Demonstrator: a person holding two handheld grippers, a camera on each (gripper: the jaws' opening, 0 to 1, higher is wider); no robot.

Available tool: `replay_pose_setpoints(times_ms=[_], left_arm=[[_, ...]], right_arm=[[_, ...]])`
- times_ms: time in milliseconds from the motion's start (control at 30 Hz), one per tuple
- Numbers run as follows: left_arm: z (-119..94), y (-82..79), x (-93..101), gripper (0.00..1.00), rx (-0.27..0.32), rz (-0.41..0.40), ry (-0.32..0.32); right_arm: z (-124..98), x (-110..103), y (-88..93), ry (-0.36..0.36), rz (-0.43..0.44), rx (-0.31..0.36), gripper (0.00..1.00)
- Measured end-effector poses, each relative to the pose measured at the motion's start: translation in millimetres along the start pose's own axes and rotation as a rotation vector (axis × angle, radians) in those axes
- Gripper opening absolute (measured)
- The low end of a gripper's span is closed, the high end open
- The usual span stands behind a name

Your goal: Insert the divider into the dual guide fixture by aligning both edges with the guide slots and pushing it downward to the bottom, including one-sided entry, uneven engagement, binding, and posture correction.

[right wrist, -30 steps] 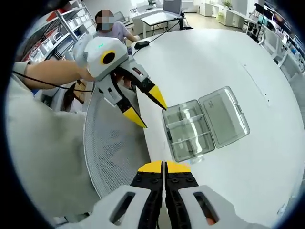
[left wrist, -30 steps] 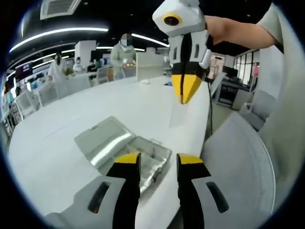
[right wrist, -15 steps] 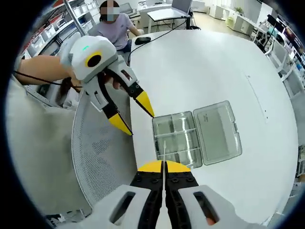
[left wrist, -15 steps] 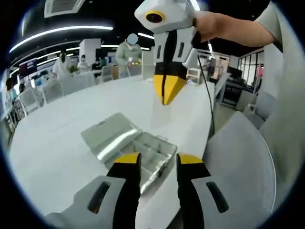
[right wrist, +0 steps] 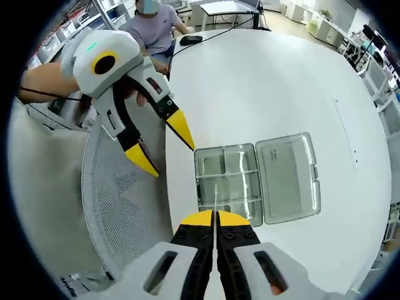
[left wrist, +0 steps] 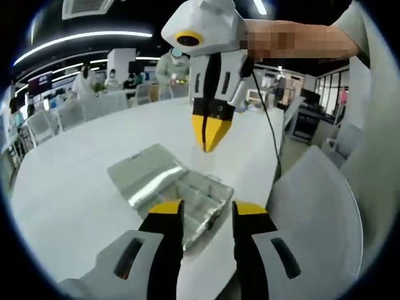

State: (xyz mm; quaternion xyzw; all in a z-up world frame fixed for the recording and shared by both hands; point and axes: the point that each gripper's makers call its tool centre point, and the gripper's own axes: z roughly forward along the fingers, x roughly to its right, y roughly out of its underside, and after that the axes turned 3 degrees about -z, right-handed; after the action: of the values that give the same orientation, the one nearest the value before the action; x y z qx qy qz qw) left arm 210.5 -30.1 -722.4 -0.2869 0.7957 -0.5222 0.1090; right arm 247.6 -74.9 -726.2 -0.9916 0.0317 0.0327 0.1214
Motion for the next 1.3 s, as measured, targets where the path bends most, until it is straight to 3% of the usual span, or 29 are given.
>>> replay_pose_setpoints(times_ms=[500, 1300], left_arm=[[-1.2, 4.1, -2.5, 0.32, 0.003, -0.026, -0.006], [4.1, 3.8, -4.8, 0.35, 0.014, -0.041, -0.005]], right_arm=[[26.9, 11.0, -1.7, 0.009, -0.054, -0.075, 0.0], [47.8, 27.0, -2.9, 0.003, -0.085, -0.119, 0.0]])
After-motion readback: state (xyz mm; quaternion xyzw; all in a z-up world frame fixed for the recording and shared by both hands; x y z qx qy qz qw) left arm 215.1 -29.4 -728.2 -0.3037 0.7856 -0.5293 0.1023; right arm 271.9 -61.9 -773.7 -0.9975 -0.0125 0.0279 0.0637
